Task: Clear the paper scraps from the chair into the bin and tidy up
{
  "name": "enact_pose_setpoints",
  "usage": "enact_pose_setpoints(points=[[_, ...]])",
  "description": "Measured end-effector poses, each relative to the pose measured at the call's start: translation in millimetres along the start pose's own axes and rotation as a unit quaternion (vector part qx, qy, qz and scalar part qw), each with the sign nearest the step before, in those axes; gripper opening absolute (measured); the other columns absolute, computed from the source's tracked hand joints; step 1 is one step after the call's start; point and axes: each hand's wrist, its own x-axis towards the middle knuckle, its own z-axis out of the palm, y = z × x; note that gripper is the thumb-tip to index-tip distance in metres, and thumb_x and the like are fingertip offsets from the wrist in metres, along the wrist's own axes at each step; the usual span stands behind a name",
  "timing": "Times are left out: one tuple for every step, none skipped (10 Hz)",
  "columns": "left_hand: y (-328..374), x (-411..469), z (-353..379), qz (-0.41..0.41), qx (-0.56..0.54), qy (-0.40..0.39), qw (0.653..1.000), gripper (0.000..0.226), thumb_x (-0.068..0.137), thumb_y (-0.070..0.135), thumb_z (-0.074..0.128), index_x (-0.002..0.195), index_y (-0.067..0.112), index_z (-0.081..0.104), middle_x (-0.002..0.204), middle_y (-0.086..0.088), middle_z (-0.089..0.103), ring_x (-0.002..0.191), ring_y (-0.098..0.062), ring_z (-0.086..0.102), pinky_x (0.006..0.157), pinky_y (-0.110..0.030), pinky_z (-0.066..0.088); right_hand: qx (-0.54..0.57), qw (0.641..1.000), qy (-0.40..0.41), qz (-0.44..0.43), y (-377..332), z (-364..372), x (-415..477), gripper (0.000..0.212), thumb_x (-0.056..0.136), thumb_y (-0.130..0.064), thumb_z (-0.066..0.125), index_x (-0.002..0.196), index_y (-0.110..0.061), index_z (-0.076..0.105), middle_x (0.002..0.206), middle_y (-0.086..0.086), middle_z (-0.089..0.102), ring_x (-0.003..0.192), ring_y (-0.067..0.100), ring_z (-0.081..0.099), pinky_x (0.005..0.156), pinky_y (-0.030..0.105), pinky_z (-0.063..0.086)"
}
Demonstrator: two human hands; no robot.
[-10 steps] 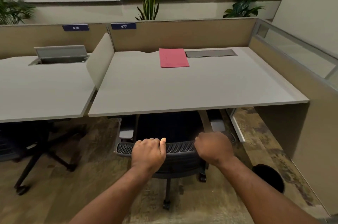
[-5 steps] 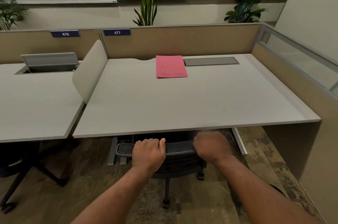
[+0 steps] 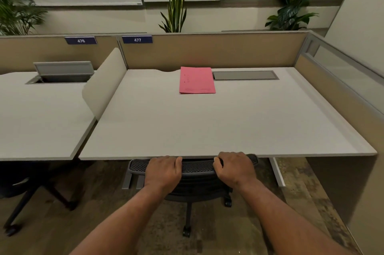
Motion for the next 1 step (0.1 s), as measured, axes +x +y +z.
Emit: enact_pose_setpoints(points=[[-3.7, 6.4, -7.1, 0.004, -0.041, 0.028, 0.999, 0.053, 0.102, 0.051, 0.025, 0.104, 0.022, 0.069, 0.099, 0.003, 0.071, 0.094, -0.020, 0.064, 0.090, -0.038, 0.047, 0.036, 0.998, 0.029, -0.034, 2.4, -7.2, 4.0, 0.012, 0.083, -0.027, 0.064, 0.075, -0.019, 0.067, 0.072, -0.002, 0.065, 0.064, 0.023, 0.061, 0.059, 0.042, 0.054]])
